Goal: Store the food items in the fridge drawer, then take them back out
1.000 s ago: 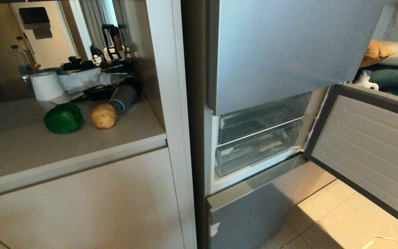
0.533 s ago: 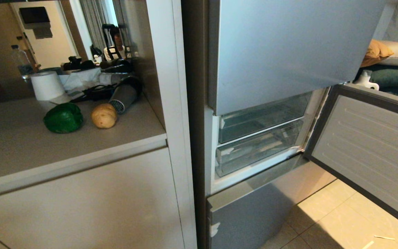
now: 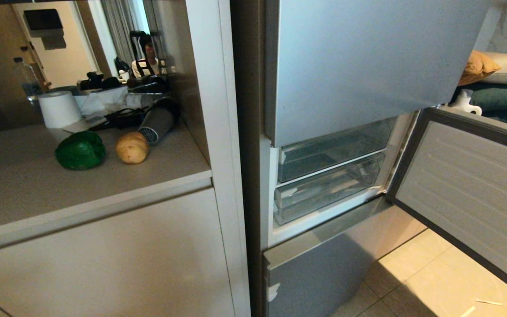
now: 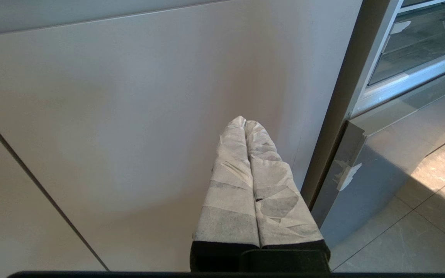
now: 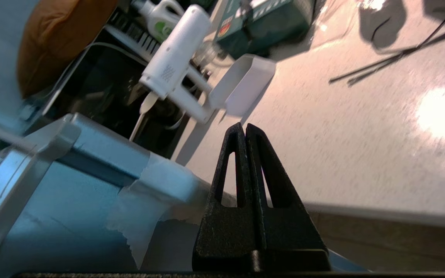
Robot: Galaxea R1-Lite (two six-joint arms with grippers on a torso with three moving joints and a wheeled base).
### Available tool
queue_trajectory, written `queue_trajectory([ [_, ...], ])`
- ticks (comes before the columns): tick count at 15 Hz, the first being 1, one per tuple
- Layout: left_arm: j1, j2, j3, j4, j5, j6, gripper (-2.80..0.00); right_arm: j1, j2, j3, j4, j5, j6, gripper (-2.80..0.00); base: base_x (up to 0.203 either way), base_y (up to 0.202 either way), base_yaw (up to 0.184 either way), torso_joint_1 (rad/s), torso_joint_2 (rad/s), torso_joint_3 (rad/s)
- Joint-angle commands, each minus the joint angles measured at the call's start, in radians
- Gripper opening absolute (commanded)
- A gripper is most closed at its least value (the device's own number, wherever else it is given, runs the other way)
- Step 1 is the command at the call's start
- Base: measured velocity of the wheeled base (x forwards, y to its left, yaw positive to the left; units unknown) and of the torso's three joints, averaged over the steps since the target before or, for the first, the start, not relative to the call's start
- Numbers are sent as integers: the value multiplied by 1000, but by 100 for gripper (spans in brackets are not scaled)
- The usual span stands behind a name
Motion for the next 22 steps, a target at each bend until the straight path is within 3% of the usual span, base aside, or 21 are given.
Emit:
queue_trajectory([
  [1,0,1,11,-1,0,0,-280,2,-71,75,-6,40,4,-280,0,0,0,0,0,0],
  [9,0,1,11,-1,0,0,-280,-6,-306,343,-72,72,3,-280,0,0,0,0,0,0],
  [15,0,1,11,-1,0,0,-280,-7,-299,303,-89,78,13,-280,0,0,0,0,0,0],
  [19,0,1,11,-1,0,0,-280,-1,-322,256,-189,90,152,-280,0,0,0,0,0,0],
  [22,0,1,11,-1,0,0,-280,-1,-329,226,-213,93,192,-280,0,0,0,0,0,0],
])
